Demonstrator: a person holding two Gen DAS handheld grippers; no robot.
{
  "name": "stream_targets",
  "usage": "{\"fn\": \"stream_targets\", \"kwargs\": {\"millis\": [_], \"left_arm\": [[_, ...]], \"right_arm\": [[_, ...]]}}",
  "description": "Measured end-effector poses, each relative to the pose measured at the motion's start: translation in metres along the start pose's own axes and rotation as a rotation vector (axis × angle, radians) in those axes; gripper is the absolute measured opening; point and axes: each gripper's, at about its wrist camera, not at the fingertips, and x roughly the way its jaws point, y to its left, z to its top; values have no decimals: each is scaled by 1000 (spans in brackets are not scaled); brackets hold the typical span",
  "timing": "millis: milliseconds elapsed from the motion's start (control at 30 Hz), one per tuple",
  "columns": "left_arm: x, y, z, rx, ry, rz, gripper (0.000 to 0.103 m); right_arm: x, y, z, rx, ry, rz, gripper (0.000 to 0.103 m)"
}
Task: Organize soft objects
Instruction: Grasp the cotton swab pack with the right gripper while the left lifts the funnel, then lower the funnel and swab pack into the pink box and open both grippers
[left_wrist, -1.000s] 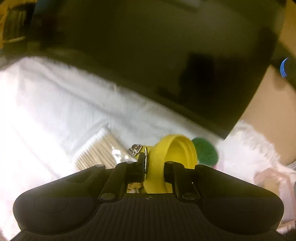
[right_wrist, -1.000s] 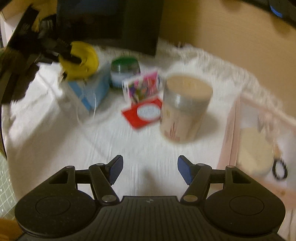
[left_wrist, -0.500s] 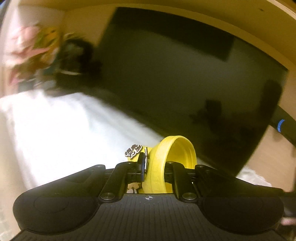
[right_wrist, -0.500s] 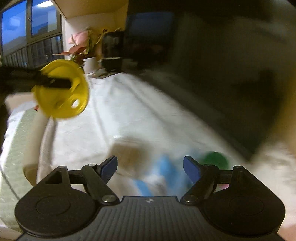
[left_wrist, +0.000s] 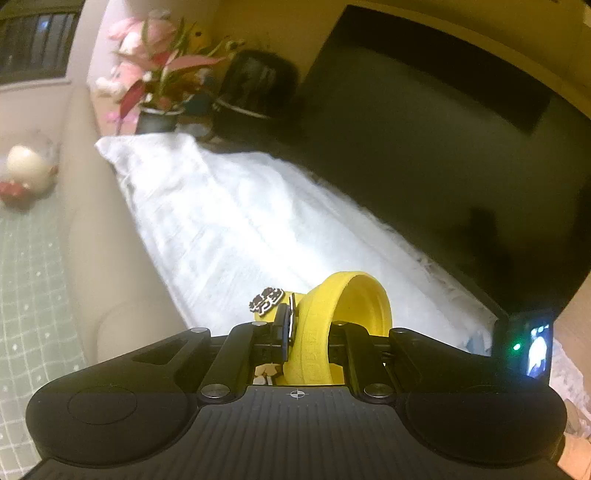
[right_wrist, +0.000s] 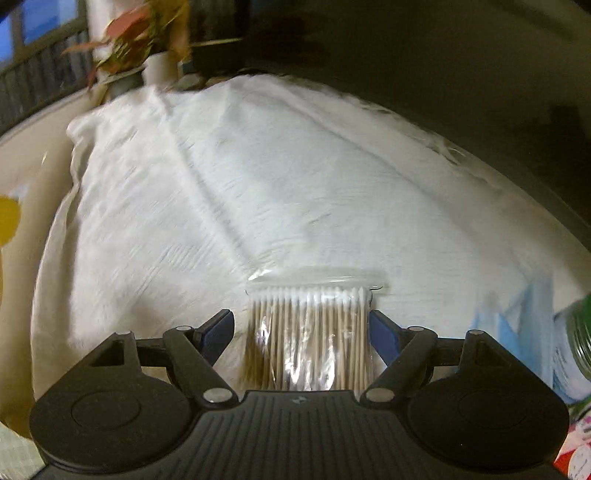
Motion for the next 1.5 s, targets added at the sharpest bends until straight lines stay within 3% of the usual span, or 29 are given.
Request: {"fn": "stream_targets", "kwargs": {"millis": [133, 300, 533, 767, 1000, 1233, 1400, 1500], "left_arm": [[2, 6, -4, -12, 18, -4, 13], [9, 3, 4, -8, 8, -4, 13], [16, -51, 51, 39, -78, -93, 13], [17, -169, 82, 153, -147, -311, 13], [10, -293, 61, 276, -120, -564, 13], [-2, -400, 21, 379, -30, -805, 13], [0, -463, -18, 453, 104, -956, 13], [7, -488, -47, 497, 197, -1003, 13]], "right_arm": [[3, 12, -13, -88, -23, -38, 77], [-21, 0, -10, -110, -63, 3, 70], [-125, -55, 6, -23, -264, -16, 70], [-233, -152, -13, 145, -421, -187, 70], [-317, -237, -70, 295, -480, -413, 70], [-384, -297, -142, 428, -488, -617, 70], [-407, -322, -184, 500, -450, -706, 70], [-410, -333, -207, 558, -411, -729, 70]]}}
